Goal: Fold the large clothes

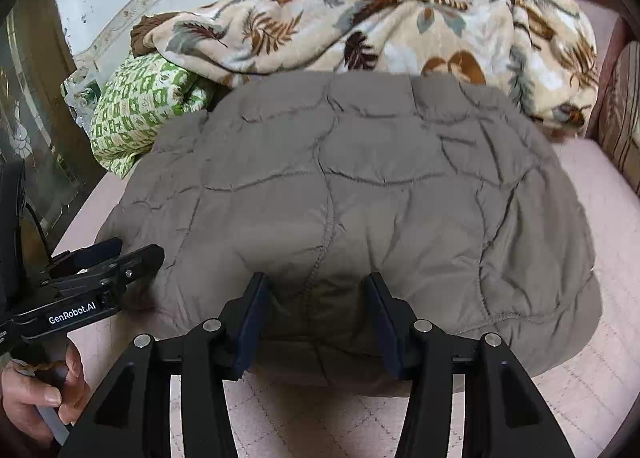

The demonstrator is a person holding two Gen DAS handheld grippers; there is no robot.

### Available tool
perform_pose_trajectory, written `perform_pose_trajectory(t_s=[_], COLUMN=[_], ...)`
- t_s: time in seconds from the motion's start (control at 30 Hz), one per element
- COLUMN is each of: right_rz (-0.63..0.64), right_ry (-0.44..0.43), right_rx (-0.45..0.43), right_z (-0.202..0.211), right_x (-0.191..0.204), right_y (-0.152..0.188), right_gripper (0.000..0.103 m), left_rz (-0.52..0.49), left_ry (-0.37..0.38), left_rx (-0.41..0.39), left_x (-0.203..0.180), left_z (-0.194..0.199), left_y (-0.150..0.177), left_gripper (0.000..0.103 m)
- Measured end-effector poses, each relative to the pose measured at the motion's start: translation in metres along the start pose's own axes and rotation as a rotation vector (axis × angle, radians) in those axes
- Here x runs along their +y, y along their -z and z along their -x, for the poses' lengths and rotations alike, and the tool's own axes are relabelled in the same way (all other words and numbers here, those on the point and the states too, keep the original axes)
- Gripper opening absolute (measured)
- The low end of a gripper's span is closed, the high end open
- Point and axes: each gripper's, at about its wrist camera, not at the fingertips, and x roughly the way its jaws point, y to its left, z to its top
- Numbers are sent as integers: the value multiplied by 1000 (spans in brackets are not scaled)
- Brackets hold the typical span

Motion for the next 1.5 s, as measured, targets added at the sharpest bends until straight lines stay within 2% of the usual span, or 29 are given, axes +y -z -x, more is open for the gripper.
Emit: perform_pose_trajectory(t_s=[0.27, 0.4, 0.53, 0.6, 0.73, 0.87, 0.97, 1.2, 1.37, 1.5], right_rz=[-23, -53, -84, -106, -179, -205, -218, -270, -295, -327], right_ry=[-23, -42, 20, 57, 107, 123, 123, 75, 27, 58], right_rx=[28, -16, -74, -81, -71, -32, -3, 33, -24, -76], right_z=[-7, 12, 31, 35, 34, 23, 15, 4, 28, 50], right_x=[-5, -11, -27, -39, -67, -76, -81, -94, -97, -112], right_y=[2, -4, -13, -16, -17, -13, -6, -1, -11, -16], right_gripper=[56, 56, 56, 56, 56, 56, 56, 56, 56, 56], left_rz=[-4, 17, 51, 81, 146, 132, 110, 129, 182, 226], left_ry=[-7, -17, -43, -65, -57, -69, -82, -62, -31, -35], left_rx=[-7, -48, -75, -61, -6, 27, 40, 58, 28, 7], left_x=[-2, 6, 23, 33, 48, 46, 42, 47, 59, 76], left_z=[2, 15, 25, 22, 9, -1, -6, -8, 8, 20], left_y=[3, -4, -10, -9, -7, -3, -1, 0, -6, -10], left_gripper=[85, 85, 85, 85, 84, 85, 85, 85, 85, 85])
